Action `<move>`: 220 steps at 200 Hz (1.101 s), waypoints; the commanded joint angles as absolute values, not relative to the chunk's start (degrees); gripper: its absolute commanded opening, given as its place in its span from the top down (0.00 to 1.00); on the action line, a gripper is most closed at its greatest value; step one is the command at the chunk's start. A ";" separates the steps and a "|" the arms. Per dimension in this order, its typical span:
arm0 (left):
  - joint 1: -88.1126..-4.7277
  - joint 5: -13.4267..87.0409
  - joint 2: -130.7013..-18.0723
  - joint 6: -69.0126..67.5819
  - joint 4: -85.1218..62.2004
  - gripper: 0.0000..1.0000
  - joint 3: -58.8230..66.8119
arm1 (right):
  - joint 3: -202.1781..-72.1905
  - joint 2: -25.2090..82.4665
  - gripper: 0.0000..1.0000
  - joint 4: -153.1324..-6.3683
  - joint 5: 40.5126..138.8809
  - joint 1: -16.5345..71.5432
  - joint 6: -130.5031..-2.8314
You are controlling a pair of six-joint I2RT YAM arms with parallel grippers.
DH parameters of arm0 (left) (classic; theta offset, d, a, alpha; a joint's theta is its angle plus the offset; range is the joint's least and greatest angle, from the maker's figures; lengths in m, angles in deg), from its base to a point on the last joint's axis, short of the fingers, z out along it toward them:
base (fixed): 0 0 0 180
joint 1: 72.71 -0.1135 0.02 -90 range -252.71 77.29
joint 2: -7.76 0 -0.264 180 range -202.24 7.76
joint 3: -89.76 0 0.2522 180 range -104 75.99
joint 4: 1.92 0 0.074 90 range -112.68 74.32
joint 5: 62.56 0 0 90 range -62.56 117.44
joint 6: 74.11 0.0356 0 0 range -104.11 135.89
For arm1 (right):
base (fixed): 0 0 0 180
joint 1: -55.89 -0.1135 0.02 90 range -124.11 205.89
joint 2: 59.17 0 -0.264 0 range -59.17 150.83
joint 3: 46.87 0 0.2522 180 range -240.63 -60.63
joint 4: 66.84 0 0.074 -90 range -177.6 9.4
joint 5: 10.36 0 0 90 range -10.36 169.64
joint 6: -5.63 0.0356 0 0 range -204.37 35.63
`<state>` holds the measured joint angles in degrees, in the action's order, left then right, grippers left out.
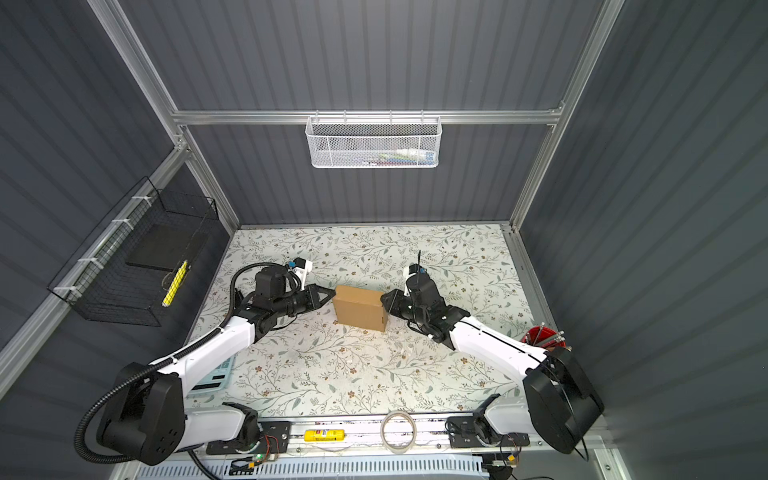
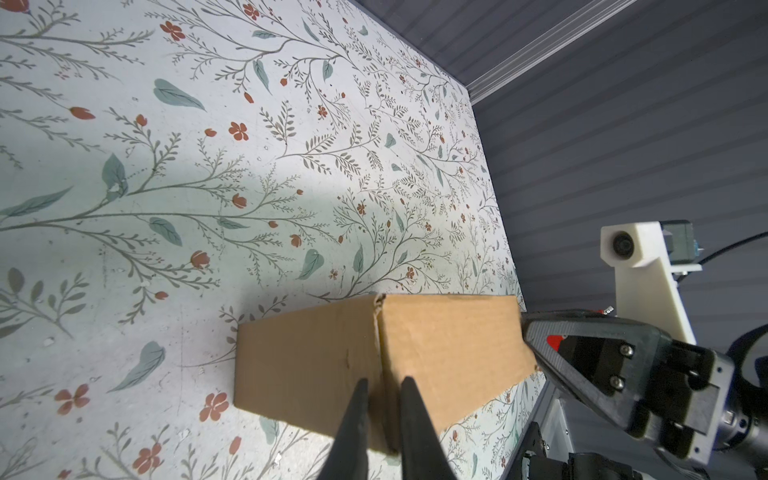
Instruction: Fold the paper box
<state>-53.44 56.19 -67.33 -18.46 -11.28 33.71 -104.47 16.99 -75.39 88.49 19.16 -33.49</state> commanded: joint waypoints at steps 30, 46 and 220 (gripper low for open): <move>-54.34 53.62 -67.68 -19.26 -18.32 0.88 37.21 | -104.55 18.44 0.77 -84.00 87.16 19.20 -35.50; -54.34 53.63 -67.40 -19.53 -18.06 0.88 37.49 | -105.22 18.05 0.76 -84.65 86.94 19.23 -35.99; -54.34 54.77 -67.70 -19.79 -17.44 0.88 37.06 | -110.92 19.22 0.67 -83.92 91.85 19.09 -38.69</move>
